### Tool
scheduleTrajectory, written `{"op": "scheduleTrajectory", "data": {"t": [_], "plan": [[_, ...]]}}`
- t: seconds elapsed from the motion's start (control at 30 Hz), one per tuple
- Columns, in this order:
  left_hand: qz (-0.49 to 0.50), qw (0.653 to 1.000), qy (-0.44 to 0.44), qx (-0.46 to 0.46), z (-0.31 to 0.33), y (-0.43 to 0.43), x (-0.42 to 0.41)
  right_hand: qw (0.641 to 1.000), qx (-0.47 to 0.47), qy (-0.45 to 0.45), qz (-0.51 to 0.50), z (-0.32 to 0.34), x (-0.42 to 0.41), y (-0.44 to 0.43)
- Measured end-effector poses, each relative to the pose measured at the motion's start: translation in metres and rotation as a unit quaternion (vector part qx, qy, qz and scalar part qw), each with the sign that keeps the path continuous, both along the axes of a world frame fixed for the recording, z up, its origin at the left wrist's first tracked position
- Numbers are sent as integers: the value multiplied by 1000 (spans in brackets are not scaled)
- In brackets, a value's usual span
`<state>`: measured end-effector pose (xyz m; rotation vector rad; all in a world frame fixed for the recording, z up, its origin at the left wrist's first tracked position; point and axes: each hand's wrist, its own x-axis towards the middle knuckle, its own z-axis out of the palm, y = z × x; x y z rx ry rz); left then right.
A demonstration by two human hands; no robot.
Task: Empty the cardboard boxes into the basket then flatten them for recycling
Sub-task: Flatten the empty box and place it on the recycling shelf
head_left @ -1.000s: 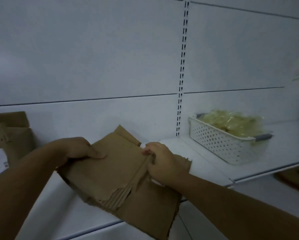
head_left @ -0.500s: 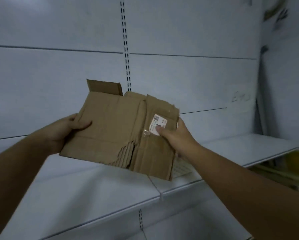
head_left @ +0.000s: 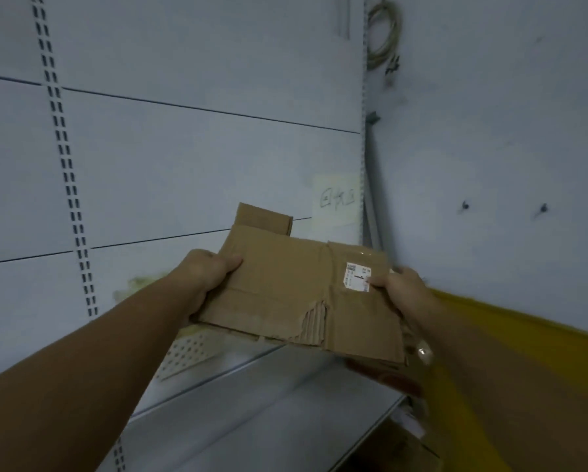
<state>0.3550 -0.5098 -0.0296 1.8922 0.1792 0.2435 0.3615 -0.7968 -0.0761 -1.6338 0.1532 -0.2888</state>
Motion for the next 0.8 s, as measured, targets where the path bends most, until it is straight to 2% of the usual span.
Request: {"op": "scheduleTrajectory", "data": {"t": [0.3,0.37,0.43,0.53,0.6,0.67,0.73,0.8], "plan": [[-97,976,-33,191,-31,-94,138,993,42,19,-109,-28,57,-78],[-138,973,-24,183,-49,-112,165,990,41,16,-136,-28,70,-95],[-209,971,39,112,-66,-129,184,985,44,14,-166,-31,79,-114],[-290,939,134,-130,-87,-151,209,976,61,1,-207,-37,92,-147],[-302,884,149,-325,-99,-170,224,969,81,-15,-232,-39,102,-169],[-289,819,132,-478,-105,-193,235,963,106,-27,-247,-42,116,-191],[-256,780,102,-562,-105,-220,241,958,136,-32,-252,-44,131,-210],[-240,789,87,-559,-102,-248,245,956,150,-41,-251,-45,147,-229]]}}
